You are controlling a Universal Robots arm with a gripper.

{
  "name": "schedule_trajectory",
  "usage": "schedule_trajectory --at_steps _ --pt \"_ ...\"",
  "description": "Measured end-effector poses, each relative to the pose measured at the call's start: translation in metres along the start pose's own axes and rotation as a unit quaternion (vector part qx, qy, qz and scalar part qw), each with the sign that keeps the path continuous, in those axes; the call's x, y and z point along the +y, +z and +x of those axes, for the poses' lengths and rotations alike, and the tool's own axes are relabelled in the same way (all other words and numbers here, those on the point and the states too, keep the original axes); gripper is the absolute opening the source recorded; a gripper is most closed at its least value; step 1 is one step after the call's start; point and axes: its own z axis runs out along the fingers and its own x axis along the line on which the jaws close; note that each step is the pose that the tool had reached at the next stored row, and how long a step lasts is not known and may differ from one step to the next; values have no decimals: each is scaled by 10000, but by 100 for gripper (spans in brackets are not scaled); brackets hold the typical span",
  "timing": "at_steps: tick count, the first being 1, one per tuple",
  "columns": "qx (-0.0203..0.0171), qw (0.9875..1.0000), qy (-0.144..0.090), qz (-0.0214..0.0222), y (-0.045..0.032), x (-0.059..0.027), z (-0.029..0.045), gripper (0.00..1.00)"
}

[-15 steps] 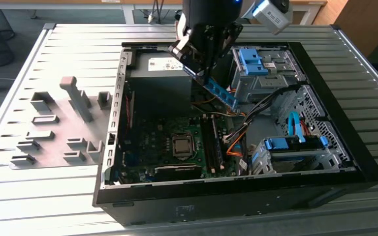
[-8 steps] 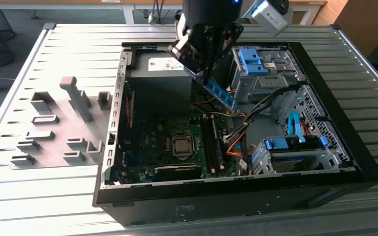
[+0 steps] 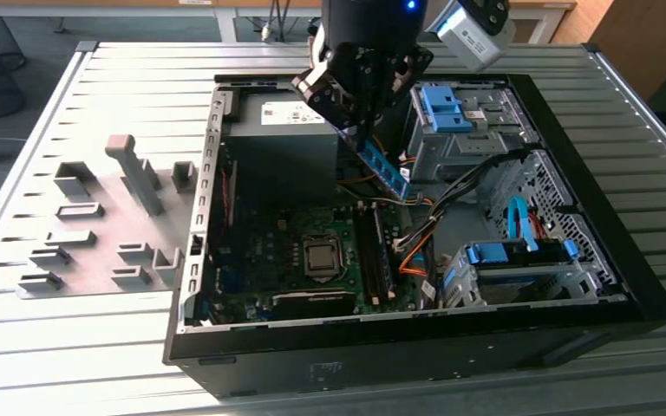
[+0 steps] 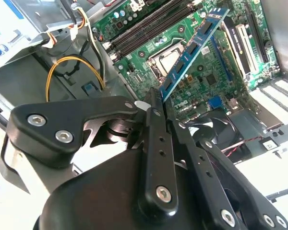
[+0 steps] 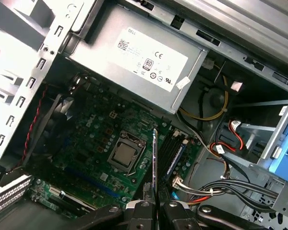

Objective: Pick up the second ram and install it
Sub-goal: 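Insert the second ram into the second slot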

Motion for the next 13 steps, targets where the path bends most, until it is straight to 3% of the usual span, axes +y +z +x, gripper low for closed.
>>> schedule_trajectory --at_steps 13 --pt "0 10000 10 0 1 0 0 14"
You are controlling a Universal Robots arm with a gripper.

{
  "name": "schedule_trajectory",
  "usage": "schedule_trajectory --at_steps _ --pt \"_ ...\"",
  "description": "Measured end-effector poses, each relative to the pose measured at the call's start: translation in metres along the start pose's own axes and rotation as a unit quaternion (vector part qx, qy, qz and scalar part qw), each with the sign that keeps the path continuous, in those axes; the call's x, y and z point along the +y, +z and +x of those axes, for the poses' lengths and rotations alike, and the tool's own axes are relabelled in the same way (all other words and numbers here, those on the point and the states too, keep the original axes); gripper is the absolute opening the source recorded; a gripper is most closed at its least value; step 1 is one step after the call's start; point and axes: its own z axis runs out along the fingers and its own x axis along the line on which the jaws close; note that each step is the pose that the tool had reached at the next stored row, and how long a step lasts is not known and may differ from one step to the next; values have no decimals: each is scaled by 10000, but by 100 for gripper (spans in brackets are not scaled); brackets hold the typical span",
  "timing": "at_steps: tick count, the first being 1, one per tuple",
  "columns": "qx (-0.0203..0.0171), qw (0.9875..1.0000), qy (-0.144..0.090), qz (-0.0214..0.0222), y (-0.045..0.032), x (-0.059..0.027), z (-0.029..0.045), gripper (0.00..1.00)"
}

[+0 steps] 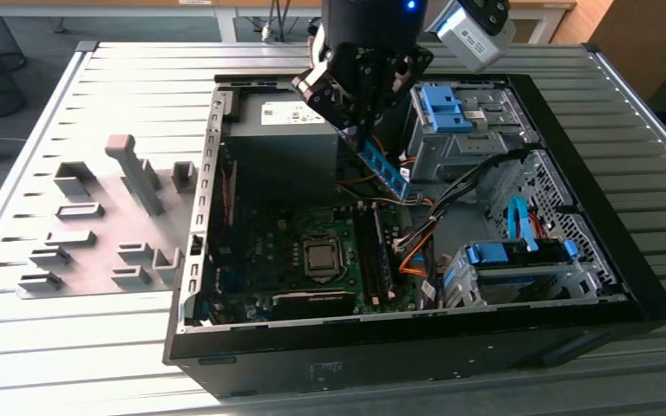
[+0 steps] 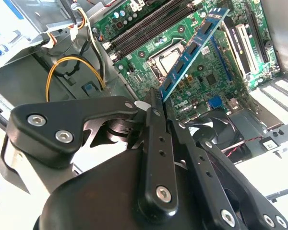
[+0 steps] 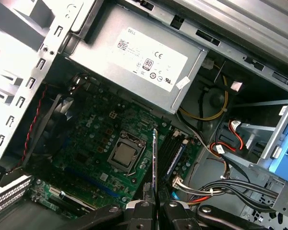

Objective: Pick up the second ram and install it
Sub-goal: 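Insert the second ram into the second slot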

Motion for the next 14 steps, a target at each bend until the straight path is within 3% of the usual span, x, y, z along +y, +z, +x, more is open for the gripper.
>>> schedule_trajectory --at_steps 4,9,14 --pt "0 10000 54 1 2 0 0 14" --pt "2 9992 401 6 29 -3 -7 14" --pt "2 9987 500 7 119 -30 -55 14"
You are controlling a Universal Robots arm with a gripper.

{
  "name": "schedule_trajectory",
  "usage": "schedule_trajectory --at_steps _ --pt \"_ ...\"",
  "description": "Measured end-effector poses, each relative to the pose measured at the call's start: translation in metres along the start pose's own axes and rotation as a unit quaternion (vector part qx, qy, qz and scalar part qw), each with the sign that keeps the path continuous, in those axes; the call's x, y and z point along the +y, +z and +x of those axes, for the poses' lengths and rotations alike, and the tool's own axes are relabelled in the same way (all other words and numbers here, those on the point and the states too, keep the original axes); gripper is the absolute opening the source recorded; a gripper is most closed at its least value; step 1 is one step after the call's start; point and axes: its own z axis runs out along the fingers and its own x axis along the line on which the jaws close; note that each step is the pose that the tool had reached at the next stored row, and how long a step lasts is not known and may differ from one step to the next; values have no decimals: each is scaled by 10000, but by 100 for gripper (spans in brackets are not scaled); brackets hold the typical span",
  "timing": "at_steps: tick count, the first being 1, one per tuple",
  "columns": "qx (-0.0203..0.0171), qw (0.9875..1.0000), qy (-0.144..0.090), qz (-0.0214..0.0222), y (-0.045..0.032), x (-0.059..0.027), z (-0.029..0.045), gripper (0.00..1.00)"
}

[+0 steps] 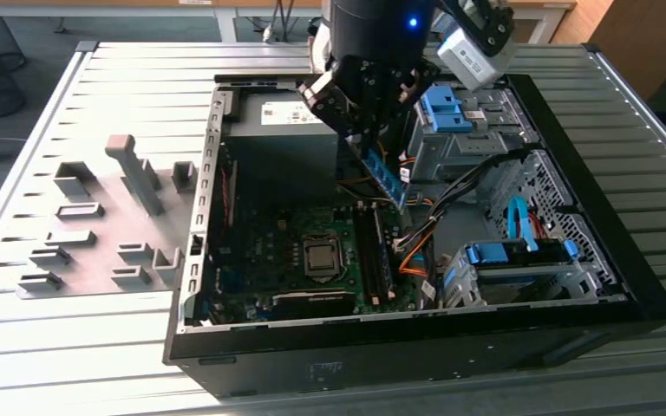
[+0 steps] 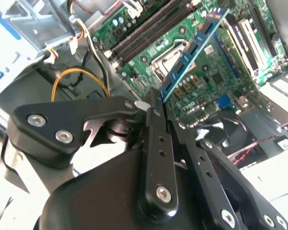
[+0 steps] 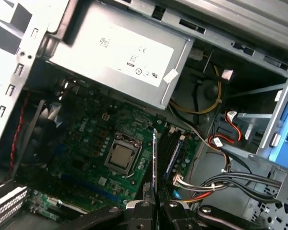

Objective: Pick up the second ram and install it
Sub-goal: 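Insert the second ram into the second slot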

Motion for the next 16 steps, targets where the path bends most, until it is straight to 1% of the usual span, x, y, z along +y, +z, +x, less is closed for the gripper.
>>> schedule_trajectory --at_steps 2,5,7,10,11,13,16 --pt "1 9999 141 2 35 0 0 14" --pt "2 9991 417 5 83 0 -1 14" --pt "3 9982 597 7 114 0 -1 14" --pt "4 9964 848 10 160 0 -1 14" --pt "4 9961 879 10 171 -4 -11 14" --pt "4 9961 882 10 178 -20 -53 14" --pt "4 9961 883 11 178 -22 -55 14"
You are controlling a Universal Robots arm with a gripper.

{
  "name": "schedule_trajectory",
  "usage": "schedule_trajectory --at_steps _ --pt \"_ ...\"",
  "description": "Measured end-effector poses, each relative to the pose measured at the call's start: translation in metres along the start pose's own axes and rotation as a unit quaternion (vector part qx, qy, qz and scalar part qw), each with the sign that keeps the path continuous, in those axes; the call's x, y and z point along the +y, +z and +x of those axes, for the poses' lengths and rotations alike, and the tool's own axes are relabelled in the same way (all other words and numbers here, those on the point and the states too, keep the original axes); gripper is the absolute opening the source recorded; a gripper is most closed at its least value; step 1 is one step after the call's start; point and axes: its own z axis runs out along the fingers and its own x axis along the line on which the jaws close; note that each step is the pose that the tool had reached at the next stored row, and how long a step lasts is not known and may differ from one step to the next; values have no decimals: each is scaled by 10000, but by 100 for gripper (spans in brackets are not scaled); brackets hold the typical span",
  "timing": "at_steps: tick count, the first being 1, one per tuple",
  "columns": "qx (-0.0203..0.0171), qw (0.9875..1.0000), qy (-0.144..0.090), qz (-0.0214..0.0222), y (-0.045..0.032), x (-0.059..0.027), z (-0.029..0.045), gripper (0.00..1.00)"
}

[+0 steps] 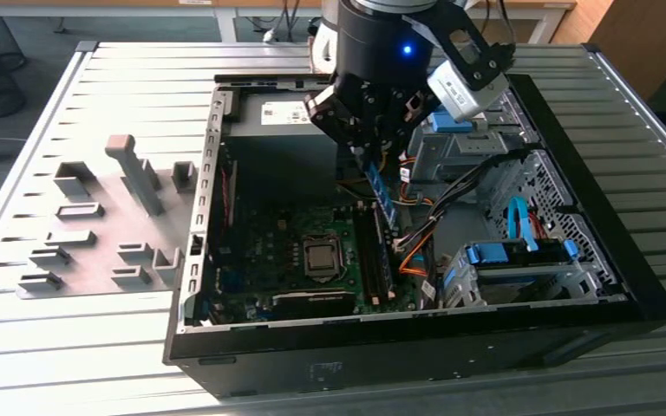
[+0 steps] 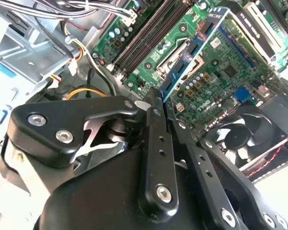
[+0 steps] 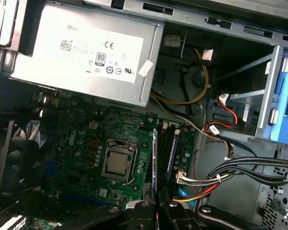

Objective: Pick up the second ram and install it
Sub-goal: 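Insert the second ram into the second slot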

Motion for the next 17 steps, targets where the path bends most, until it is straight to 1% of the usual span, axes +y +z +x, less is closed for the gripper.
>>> schedule_trajectory --at_steps 6,9,12,14,15,17 --pt "0 10000 30 0 2 0 -4 14" --pt "1 9997 259 4 13 0 -4 14" --pt "3 9986 528 7 36 0 -3 14" --pt "4 9974 716 9 54 0 -3 14" --pt "4 9969 786 10 63 0 -3 14" --pt "4 9965 833 10 83 -4 -25 14"
